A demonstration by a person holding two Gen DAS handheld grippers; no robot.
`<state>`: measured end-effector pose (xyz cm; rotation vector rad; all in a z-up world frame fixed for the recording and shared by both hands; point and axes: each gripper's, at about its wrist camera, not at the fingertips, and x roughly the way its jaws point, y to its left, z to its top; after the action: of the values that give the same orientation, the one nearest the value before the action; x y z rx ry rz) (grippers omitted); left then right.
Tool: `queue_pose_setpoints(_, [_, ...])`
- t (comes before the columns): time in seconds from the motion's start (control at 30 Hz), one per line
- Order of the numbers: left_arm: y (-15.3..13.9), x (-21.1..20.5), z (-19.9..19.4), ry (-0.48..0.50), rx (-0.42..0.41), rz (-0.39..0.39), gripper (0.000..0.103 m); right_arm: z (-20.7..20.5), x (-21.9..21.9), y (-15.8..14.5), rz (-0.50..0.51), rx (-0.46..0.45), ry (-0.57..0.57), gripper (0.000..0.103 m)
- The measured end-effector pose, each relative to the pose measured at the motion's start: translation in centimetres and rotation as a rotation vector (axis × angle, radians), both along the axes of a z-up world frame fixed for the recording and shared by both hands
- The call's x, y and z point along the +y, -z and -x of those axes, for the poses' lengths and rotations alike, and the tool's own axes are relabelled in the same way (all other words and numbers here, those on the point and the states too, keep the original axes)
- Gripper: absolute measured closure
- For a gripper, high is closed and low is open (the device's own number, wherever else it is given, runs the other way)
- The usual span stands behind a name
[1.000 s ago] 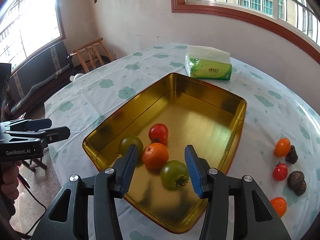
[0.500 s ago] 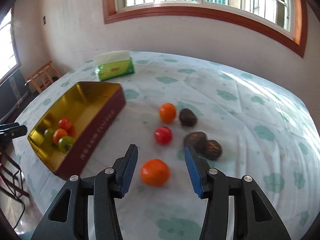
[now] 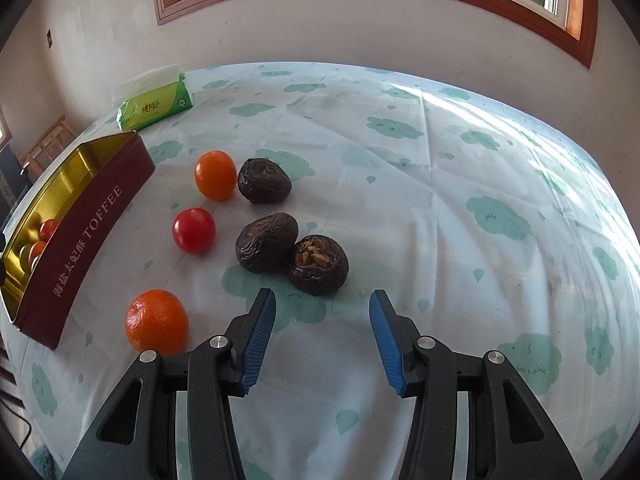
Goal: Organize fruits
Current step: 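Move the right tool to a dark brown fruit and grasp it, then grasp the mandarin on the cloth with the left tool while the right tool holds the dark fruit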
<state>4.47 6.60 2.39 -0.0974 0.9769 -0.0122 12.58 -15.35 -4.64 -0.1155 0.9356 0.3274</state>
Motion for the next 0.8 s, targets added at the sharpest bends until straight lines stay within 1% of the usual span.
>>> queue_pose_setpoints(0.1, [0.2,-1.4,-0.6,0.030,0.006,-0.003,0.028,-0.9,0.1,0.4,-0.004,0.009,-0.003,0.053])
queue_pose_setpoints(0.27, [0.7,-3.0,-1.4,0.062,0.016,-0.015,0.028,-1.5,0.9,0.6,0.018,-0.018,-0.018,0.054])
queue_pose_setpoints(0.33, [1.0,-3.6,-1.8,0.068,0.021,-0.016,0.028,-1.5,1.0,0.6,0.024,-0.029,-0.020,0.057])
queue_pose_setpoints(0.4, [1.3,-4.0,-2.0,0.073,0.027,-0.012,0.028,-1.5,1.0,0.6,0.022,-0.035,-0.016,0.065])
queue_pose_setpoints(0.6, [2.2,-5.5,-2.4,0.098,0.027,-0.009,0.028,-0.8,0.2,0.6,0.000,-0.036,-0.001,0.066])
queue_pose_setpoints(0.8, [3.2,-6.7,-2.5,0.122,0.021,0.008,0.028,0.6,-2.2,0.5,-0.005,-0.039,0.047,0.066])
